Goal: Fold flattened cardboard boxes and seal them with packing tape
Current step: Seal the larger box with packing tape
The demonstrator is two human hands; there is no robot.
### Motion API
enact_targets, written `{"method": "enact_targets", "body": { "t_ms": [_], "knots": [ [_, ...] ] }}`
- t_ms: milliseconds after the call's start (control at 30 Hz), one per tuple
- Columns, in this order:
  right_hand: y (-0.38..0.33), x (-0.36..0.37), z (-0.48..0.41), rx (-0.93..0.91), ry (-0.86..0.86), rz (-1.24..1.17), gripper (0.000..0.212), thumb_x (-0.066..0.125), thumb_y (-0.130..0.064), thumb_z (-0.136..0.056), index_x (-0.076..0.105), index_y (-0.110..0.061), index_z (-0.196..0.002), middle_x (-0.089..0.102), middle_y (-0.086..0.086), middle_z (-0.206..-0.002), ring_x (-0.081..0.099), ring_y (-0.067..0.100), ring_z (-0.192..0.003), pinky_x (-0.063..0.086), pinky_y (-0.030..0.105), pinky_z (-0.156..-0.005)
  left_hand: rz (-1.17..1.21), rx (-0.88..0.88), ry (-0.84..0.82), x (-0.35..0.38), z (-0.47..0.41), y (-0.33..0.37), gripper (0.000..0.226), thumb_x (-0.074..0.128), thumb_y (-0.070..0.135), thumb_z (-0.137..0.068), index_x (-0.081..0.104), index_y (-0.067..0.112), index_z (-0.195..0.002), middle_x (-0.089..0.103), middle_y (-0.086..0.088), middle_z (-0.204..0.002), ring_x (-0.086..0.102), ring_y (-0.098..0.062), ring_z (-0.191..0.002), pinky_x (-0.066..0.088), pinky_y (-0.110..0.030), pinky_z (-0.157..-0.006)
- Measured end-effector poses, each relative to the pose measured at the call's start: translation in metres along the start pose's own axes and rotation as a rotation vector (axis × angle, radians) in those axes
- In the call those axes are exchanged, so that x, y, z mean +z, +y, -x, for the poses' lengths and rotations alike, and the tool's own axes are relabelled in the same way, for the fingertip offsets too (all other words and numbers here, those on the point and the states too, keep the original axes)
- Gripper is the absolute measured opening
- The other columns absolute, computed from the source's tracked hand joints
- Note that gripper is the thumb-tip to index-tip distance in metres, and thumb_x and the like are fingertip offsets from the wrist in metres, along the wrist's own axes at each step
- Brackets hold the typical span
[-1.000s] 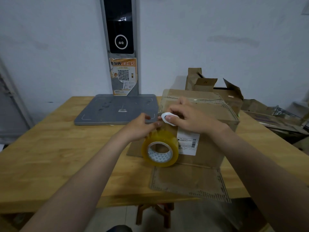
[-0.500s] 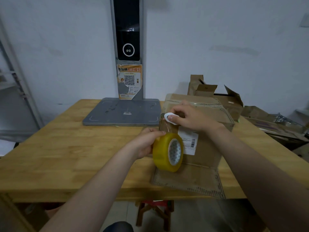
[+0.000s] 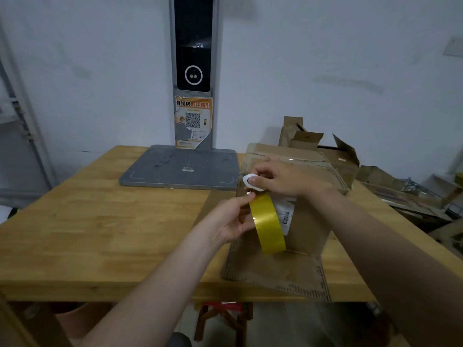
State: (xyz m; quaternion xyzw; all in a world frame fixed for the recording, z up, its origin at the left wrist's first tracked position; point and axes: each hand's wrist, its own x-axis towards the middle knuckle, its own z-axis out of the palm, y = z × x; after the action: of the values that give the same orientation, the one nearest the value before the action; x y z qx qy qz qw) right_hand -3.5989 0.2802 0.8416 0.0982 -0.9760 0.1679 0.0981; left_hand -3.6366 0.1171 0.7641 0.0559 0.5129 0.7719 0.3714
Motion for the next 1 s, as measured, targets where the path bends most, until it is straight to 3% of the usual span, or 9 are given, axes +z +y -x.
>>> {"method": "enact_targets", "body": {
  "t_ms": [100, 267, 433, 500, 567, 633, 733, 833, 1000],
  "knots": [
    [0.007, 0.009, -0.002, -0.013, 0.052, 0.039, 0.028, 0.058, -0.047, -0.099, 0.064, -0.021, -0.089, 0.056, -0.008, -0.104, 0.037, -0.025, -0.102, 0.032, 0.012, -0.080, -0.030, 0.031, 0.016, -0.005, -0.003, -0.003, 0.038, 0.070, 0.020, -0.096, 0.064, -0.004, -0.124, 0.072, -0.011, -0.079, 0.071, -0.018, -0.060, 0.056, -0.028, -0.047],
    [0.011, 0.011, -0.003, -0.032, 0.069, 0.020, 0.029, 0.059, -0.045, -0.098, 0.066, -0.018, -0.092, 0.059, -0.005, -0.111, 0.032, -0.020, -0.115, 0.031, 0.012, -0.085, -0.087, 0.062, -0.029, -0.015, -0.001, -0.006, 0.030, 0.068, 0.025, -0.098, 0.068, 0.001, -0.116, 0.074, -0.007, -0.077, 0.070, -0.017, -0.063, 0.058, -0.031, -0.052],
    [0.009, 0.010, -0.004, -0.026, 0.061, 0.032, 0.035, 0.059, -0.046, -0.098, 0.066, -0.013, -0.090, 0.061, 0.003, -0.103, 0.040, -0.012, -0.109, 0.040, 0.026, -0.083, -0.134, 0.089, -0.125, -0.023, 0.005, -0.007, 0.033, 0.068, 0.013, -0.096, 0.065, -0.002, -0.125, 0.074, -0.011, -0.087, 0.072, -0.022, -0.073, 0.061, -0.034, -0.058],
    [0.005, 0.008, -0.004, -0.020, 0.066, 0.022, 0.035, 0.060, -0.043, -0.099, 0.066, -0.010, -0.088, 0.060, 0.008, -0.098, 0.048, -0.002, -0.099, 0.041, 0.031, -0.084, -0.134, 0.088, -0.110, -0.021, 0.005, -0.007, 0.032, 0.066, 0.011, -0.097, 0.065, -0.001, -0.126, 0.074, -0.010, -0.084, 0.071, -0.021, -0.071, 0.062, -0.034, -0.057],
    [0.001, 0.005, -0.007, -0.018, 0.066, -0.015, 0.031, 0.062, -0.040, -0.098, 0.067, -0.014, -0.082, 0.061, 0.006, -0.087, 0.054, 0.010, -0.082, 0.041, 0.035, -0.075, -0.128, 0.081, -0.099, -0.017, 0.005, -0.007, 0.031, 0.065, 0.010, -0.097, 0.064, -0.002, -0.126, 0.073, -0.010, -0.083, 0.069, -0.021, -0.069, 0.062, -0.034, -0.056],
    [0.000, 0.002, -0.011, -0.004, 0.049, -0.031, 0.027, 0.063, -0.041, -0.098, 0.065, -0.024, -0.078, 0.067, -0.004, -0.078, 0.056, 0.005, -0.067, 0.041, 0.032, -0.064, -0.113, 0.077, -0.095, -0.014, 0.005, -0.007, 0.028, 0.065, 0.011, -0.098, 0.065, 0.001, -0.124, 0.073, -0.010, -0.083, 0.070, -0.020, -0.068, 0.061, -0.033, -0.054],
    [-0.004, -0.005, -0.012, 0.043, 0.016, -0.050, 0.015, 0.062, -0.037, -0.099, 0.065, -0.027, -0.089, 0.075, -0.011, -0.084, 0.067, -0.002, -0.079, 0.050, 0.032, -0.073, -0.079, 0.073, -0.086, -0.013, 0.003, -0.008, 0.031, 0.066, 0.011, -0.097, 0.064, 0.004, -0.127, 0.074, -0.011, -0.086, 0.070, -0.022, -0.072, 0.062, -0.034, -0.056],
    [-0.014, -0.015, -0.006, -0.025, 0.002, 0.149, 0.004, 0.064, -0.036, -0.098, 0.066, -0.033, -0.096, 0.065, -0.018, -0.085, 0.057, -0.011, -0.082, 0.039, 0.019, -0.066, -0.050, 0.066, -0.096, -0.013, 0.004, -0.011, 0.033, 0.067, 0.010, -0.096, 0.063, 0.007, -0.128, 0.075, -0.010, -0.083, 0.072, -0.020, -0.067, 0.062, -0.034, -0.056],
    [-0.024, -0.019, -0.006, -0.137, -0.100, 0.406, 0.010, 0.067, -0.031, -0.096, 0.074, -0.030, -0.104, 0.052, -0.030, -0.073, 0.049, -0.024, -0.077, 0.033, 0.001, -0.062, -0.018, 0.064, -0.104, -0.010, 0.004, -0.016, 0.038, 0.066, 0.010, -0.095, 0.062, 0.006, -0.133, 0.076, -0.009, -0.080, 0.073, -0.019, -0.062, 0.060, -0.032, -0.052]
  ]
}}
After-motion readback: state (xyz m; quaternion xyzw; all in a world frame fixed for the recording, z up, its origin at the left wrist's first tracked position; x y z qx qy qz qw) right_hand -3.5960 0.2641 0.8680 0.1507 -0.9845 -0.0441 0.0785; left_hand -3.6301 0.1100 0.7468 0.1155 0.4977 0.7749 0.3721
